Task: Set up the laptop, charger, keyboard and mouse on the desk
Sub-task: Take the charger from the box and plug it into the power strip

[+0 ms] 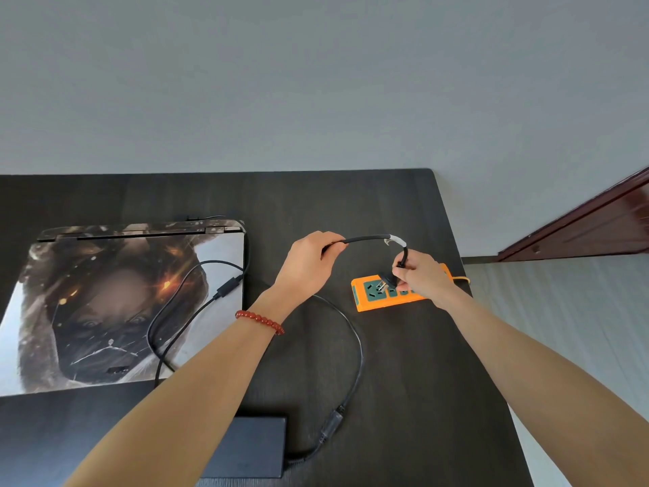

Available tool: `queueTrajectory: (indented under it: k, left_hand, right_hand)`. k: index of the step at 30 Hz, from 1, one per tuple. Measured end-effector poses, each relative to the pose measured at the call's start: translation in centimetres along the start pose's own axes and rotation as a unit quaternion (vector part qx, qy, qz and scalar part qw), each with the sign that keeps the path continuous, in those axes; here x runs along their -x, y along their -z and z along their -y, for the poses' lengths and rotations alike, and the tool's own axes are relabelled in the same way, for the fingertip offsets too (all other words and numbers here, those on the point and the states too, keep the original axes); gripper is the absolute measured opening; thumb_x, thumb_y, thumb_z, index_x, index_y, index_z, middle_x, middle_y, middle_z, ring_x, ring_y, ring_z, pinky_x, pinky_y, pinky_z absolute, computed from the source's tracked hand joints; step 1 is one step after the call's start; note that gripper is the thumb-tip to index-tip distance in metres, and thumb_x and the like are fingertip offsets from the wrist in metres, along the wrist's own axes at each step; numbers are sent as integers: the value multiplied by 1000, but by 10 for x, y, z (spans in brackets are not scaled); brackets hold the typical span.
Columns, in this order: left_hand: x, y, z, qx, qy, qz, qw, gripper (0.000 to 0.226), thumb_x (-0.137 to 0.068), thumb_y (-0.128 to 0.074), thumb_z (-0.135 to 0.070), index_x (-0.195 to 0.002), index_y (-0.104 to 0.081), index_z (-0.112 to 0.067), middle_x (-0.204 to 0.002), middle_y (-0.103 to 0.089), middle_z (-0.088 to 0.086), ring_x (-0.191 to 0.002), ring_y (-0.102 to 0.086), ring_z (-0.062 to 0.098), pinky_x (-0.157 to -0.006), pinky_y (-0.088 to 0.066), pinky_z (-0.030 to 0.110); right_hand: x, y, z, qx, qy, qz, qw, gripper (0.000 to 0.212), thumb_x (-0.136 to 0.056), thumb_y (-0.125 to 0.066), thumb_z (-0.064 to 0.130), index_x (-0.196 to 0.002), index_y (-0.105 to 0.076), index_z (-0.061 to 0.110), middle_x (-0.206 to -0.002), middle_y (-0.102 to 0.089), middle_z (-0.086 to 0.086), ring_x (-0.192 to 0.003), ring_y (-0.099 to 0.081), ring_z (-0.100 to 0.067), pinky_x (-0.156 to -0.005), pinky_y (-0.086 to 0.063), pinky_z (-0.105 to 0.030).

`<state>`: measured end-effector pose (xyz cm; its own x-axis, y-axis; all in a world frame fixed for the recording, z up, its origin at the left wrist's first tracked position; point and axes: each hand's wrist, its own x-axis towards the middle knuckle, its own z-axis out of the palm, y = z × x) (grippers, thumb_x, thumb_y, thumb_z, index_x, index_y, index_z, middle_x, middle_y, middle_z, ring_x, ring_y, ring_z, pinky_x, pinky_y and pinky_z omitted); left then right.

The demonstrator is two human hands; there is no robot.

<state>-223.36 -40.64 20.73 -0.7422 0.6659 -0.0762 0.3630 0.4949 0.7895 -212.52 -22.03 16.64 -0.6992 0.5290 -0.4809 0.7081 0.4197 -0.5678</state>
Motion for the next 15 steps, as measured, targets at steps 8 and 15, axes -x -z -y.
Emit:
queueTrajectory:
  k: [8, 15]
  left_hand:
    - [4, -2, -2, 0, -17, 14, 1000, 26, -93, -48, -16, -115, -61, -11, -102, -64, 7, -84, -50, 8, -70, -36, 9]
    - [3, 2, 0, 13, -7, -5, 1000, 25, -94, -47, -16, -113, -62, -10, -97, -63, 3, -84, -51, 10, -72, -38, 13]
  right_hand:
    - [6, 0, -4, -50, -6, -8, 999, 8, -92, -50, 7, -98, -54, 11, -99, -60, -9, -84, -64, -18, -71, -56, -27]
    - [10, -6, -1, -76, -18, -57, 995, 6, -90, -56, 13, -93, -55, 9, -91, -66, -11, -70, -66, -16, -70, -56, -29]
